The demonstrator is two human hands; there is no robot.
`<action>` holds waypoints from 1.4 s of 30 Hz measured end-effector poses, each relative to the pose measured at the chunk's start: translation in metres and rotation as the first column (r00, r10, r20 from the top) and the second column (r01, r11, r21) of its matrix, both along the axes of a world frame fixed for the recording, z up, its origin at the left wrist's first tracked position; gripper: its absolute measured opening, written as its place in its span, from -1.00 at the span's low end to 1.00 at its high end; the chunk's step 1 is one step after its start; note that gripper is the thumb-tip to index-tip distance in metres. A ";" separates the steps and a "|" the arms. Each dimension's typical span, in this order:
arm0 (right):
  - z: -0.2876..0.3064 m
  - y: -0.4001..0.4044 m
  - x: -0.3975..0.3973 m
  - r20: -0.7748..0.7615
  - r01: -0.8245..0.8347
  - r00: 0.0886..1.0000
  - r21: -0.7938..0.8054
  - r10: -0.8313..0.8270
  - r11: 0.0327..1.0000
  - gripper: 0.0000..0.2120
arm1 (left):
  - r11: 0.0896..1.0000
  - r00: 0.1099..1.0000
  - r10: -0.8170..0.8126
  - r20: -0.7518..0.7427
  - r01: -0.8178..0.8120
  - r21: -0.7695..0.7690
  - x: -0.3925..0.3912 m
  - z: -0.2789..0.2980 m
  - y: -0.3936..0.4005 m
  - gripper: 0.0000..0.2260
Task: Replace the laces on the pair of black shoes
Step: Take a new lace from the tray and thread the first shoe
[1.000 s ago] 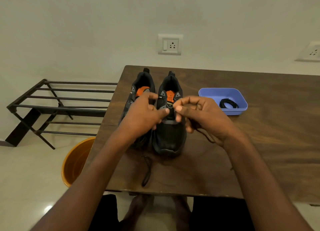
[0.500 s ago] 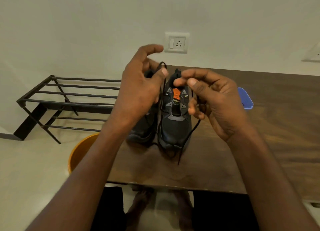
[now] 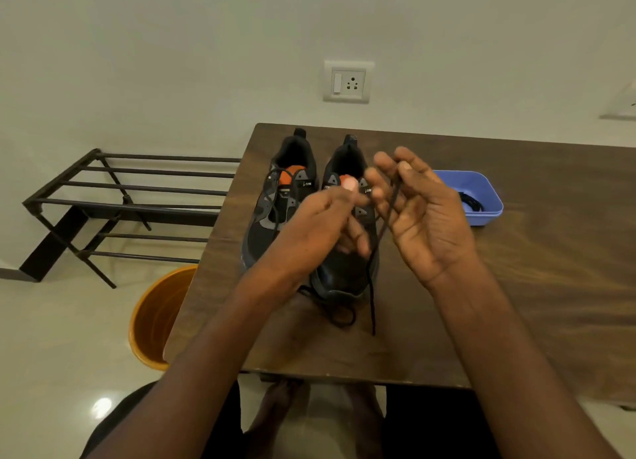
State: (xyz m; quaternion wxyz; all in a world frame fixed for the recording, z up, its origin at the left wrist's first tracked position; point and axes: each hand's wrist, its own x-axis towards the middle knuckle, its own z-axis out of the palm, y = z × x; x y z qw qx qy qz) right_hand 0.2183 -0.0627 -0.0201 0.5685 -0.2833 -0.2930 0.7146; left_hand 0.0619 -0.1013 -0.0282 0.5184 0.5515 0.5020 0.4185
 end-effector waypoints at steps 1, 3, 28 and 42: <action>-0.004 0.003 0.005 0.122 0.097 0.988 -0.039 -0.091 0.995 -0.79 | 0.997 0.998 -0.066 0.007 0.067 -0.041 -0.004 -0.003 -0.001 -0.67; -0.012 0.011 0.018 0.359 0.302 0.899 -0.092 -0.251 0.949 -0.76 | 0.990 0.993 -0.117 -0.018 0.115 -0.086 -0.010 -0.009 0.000 -0.68; -0.028 0.005 0.000 0.867 -0.345 0.492 0.280 -0.081 0.896 -0.82 | 0.911 0.913 0.325 -0.245 -0.233 0.341 -0.018 -0.040 0.019 -0.86; -0.054 0.023 -0.003 0.769 -0.297 0.365 0.630 -0.525 0.718 -0.66 | 0.885 0.934 0.299 -0.197 -0.194 0.423 -0.023 -0.033 0.035 -0.79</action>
